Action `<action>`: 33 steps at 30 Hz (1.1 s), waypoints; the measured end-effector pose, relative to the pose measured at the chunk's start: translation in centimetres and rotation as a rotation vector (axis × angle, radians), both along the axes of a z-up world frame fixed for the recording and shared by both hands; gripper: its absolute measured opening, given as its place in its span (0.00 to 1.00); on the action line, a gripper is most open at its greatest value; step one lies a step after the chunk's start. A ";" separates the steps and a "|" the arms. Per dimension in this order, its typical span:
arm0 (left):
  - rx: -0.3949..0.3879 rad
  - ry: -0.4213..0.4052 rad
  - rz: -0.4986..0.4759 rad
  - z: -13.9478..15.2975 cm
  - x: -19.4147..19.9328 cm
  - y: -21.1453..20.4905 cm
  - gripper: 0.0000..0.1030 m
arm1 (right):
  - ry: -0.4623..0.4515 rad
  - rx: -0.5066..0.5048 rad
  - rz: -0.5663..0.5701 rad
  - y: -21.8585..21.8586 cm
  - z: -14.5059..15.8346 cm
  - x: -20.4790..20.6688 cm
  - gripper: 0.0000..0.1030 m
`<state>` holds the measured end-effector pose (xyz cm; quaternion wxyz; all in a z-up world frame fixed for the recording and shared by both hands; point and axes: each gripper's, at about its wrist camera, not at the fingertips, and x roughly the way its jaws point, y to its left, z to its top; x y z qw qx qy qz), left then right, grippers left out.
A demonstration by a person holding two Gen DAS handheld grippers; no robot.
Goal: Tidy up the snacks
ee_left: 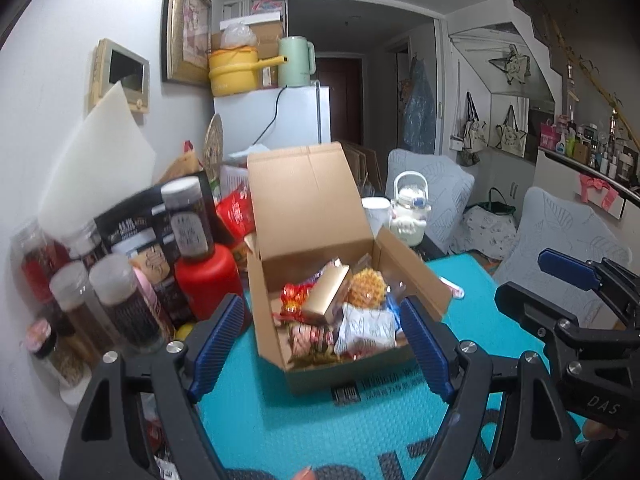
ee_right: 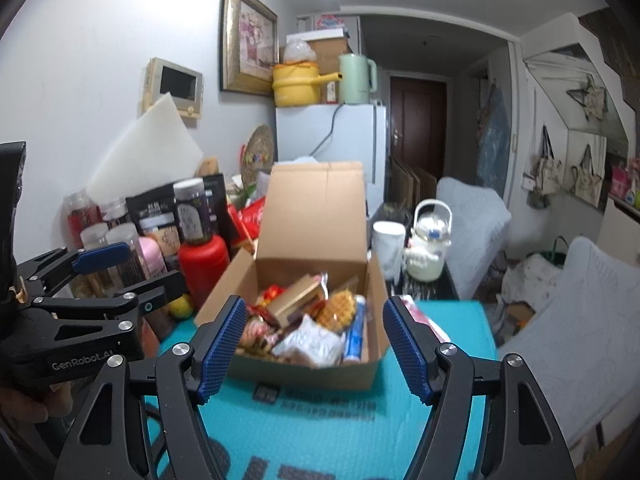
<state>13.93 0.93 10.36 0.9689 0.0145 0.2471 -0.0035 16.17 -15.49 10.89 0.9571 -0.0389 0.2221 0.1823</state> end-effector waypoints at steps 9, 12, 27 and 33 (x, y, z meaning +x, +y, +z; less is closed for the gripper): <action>-0.029 0.067 -0.026 -3.3 -0.7 -0.2 0.78 | 0.069 -0.003 -0.031 -0.3 -2.9 -0.8 0.69; -0.026 0.080 -0.019 -3.9 -0.7 -0.3 0.78 | 0.084 -0.006 -0.031 -0.3 -3.5 -0.9 0.69; -0.021 0.098 0.000 -4.4 -0.4 -0.4 0.78 | 0.098 -0.004 -0.026 -0.4 -4.2 -0.7 0.69; -0.028 0.099 0.003 -4.4 -0.3 -0.6 0.78 | 0.100 -0.008 -0.028 -0.6 -4.1 -0.4 0.69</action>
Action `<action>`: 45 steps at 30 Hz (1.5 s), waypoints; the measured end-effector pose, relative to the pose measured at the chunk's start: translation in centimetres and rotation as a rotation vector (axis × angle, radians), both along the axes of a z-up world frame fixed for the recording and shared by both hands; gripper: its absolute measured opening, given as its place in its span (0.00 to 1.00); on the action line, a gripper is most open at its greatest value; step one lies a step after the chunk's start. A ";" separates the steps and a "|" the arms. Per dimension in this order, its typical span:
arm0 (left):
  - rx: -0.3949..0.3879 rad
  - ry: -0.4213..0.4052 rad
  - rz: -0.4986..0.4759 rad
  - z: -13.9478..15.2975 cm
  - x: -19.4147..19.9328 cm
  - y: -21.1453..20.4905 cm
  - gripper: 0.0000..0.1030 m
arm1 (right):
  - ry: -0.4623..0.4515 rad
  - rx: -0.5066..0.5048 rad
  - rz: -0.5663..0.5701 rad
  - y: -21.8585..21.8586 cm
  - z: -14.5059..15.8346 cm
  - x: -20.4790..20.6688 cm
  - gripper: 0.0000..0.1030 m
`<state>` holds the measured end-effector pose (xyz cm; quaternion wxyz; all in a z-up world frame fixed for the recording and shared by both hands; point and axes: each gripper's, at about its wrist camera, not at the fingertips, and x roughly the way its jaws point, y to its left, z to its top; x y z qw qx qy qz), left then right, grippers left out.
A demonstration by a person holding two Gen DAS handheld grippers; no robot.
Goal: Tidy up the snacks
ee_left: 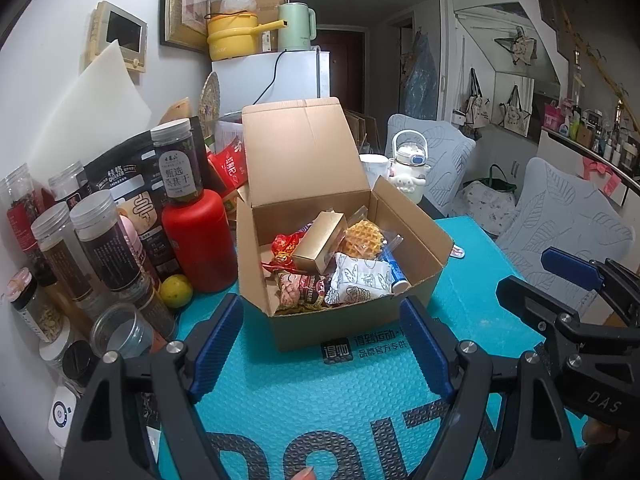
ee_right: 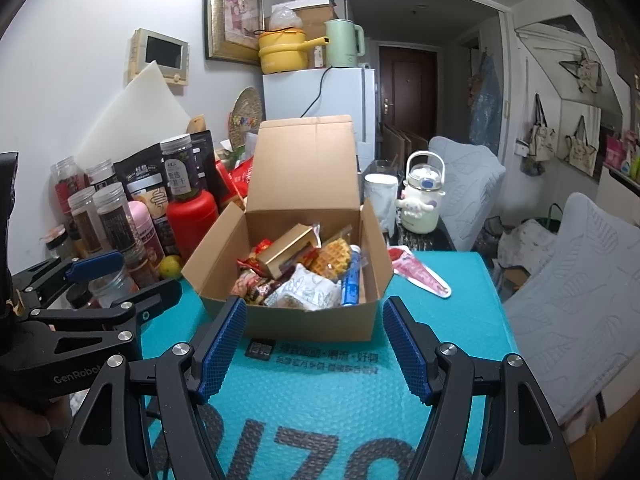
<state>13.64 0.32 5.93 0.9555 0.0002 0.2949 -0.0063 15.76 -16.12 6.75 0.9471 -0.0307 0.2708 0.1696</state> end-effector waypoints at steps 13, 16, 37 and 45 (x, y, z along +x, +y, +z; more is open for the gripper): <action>0.011 0.027 -0.002 -0.3 0.6 -0.6 0.78 | 0.006 0.010 -0.002 -0.8 -0.2 0.4 0.69; 0.020 0.031 -0.008 -0.3 0.7 -0.8 0.78 | 0.006 0.011 -0.008 -0.9 -0.3 0.3 0.69; 0.015 0.029 -0.009 -0.1 -0.2 -1.2 0.78 | 0.009 0.024 -0.023 -1.8 -0.4 -0.6 0.69; 0.015 0.032 -0.022 -0.3 -0.3 -1.4 0.78 | 0.011 0.022 -0.022 -1.8 -0.4 -0.6 0.69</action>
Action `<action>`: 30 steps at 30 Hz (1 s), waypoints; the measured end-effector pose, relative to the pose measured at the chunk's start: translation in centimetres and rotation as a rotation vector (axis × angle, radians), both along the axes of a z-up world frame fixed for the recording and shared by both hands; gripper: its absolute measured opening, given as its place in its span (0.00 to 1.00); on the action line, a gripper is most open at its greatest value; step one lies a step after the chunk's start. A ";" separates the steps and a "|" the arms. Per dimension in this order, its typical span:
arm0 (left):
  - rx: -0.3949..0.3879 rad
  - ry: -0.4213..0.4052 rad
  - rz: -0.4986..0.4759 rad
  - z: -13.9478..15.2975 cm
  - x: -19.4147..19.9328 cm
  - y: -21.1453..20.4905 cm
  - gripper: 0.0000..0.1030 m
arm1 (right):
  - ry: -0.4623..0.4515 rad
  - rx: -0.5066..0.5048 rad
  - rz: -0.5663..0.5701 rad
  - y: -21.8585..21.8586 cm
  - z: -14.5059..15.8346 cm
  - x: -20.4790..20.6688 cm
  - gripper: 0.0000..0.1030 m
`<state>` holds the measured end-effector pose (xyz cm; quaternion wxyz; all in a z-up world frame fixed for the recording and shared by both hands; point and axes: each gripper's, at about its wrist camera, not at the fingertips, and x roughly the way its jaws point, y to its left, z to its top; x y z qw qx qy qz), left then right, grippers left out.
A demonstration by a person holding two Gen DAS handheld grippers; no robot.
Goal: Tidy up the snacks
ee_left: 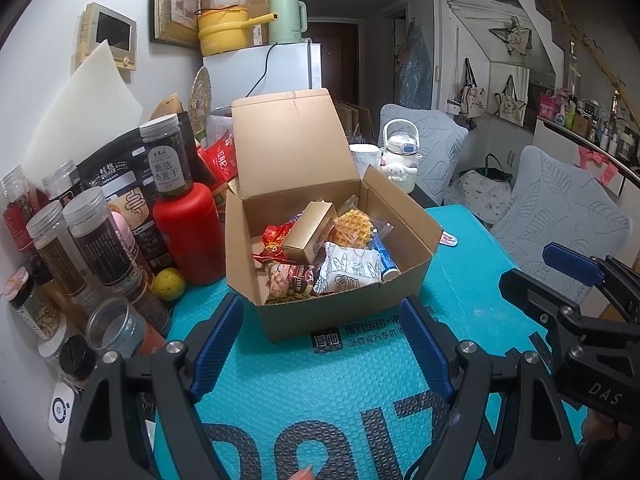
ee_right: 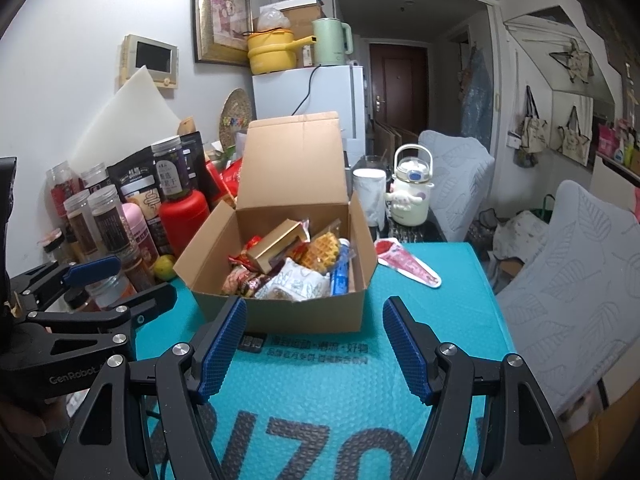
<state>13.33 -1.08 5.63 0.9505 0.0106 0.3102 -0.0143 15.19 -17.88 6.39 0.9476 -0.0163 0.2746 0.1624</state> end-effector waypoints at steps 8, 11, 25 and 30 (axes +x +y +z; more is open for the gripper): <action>0.010 0.005 -0.016 -0.1 0.1 -0.2 0.78 | 0.004 0.002 0.002 -0.1 0.0 0.2 0.69; 0.009 0.003 -0.027 -0.1 0.0 -0.4 0.78 | 0.003 -0.002 0.000 -0.2 0.0 0.3 0.69; 0.007 0.005 -0.046 0.1 0.3 -0.7 0.78 | 0.007 -0.001 -0.010 -0.6 -0.2 0.6 0.69; 0.000 0.012 -0.039 -0.2 0.5 -0.6 0.78 | 0.020 -0.002 -0.010 -0.5 -0.5 0.9 0.69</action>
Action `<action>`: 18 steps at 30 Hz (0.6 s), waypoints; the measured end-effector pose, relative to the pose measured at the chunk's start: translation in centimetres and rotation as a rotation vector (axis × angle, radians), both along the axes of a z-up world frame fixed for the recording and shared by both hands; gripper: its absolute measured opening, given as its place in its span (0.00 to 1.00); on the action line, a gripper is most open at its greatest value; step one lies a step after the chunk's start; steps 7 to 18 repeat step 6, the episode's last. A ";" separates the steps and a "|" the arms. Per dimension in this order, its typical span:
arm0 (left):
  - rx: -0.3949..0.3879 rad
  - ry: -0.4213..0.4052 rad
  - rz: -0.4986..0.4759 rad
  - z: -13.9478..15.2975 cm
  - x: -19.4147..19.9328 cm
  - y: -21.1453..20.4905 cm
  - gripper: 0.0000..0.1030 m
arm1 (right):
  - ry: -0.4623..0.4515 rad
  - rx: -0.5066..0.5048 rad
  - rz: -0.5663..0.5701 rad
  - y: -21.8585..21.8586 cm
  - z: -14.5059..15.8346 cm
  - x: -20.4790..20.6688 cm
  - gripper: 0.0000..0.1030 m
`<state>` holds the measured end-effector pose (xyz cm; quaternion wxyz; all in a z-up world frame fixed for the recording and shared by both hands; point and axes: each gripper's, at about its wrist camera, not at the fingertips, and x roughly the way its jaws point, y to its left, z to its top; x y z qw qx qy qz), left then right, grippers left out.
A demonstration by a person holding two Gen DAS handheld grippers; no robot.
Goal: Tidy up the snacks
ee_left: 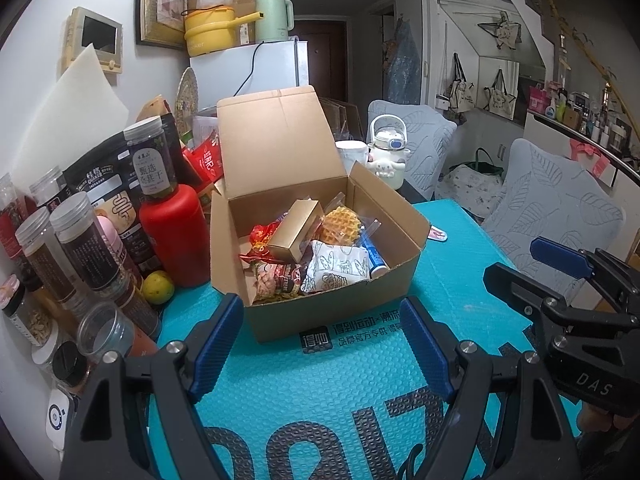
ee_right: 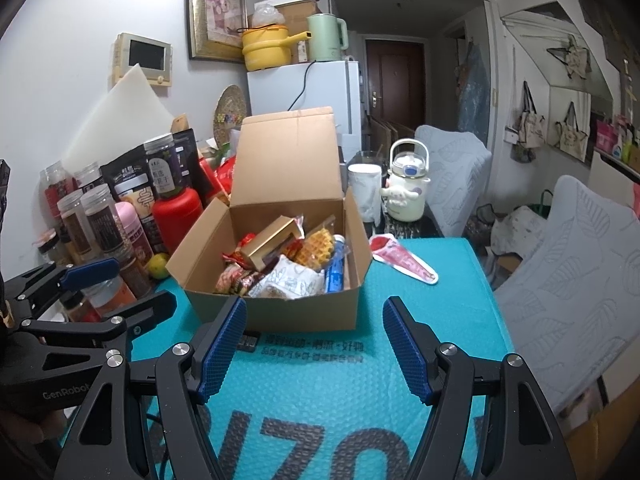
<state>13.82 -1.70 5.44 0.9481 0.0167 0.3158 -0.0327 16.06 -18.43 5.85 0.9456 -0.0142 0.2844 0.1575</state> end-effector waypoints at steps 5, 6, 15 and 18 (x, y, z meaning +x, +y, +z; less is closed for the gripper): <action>-0.014 0.016 0.006 -0.3 0.5 0.3 0.78 | 0.007 0.000 0.001 0.0 -0.3 0.1 0.69; -0.015 0.019 0.007 -0.4 0.6 0.4 0.78 | 0.008 0.001 0.001 0.0 -0.4 0.2 0.69; -0.015 0.019 0.007 -0.4 0.6 0.4 0.78 | 0.008 0.001 0.001 0.0 -0.4 0.2 0.69; -0.015 0.019 0.007 -0.4 0.6 0.4 0.78 | 0.008 0.001 0.001 0.0 -0.4 0.2 0.69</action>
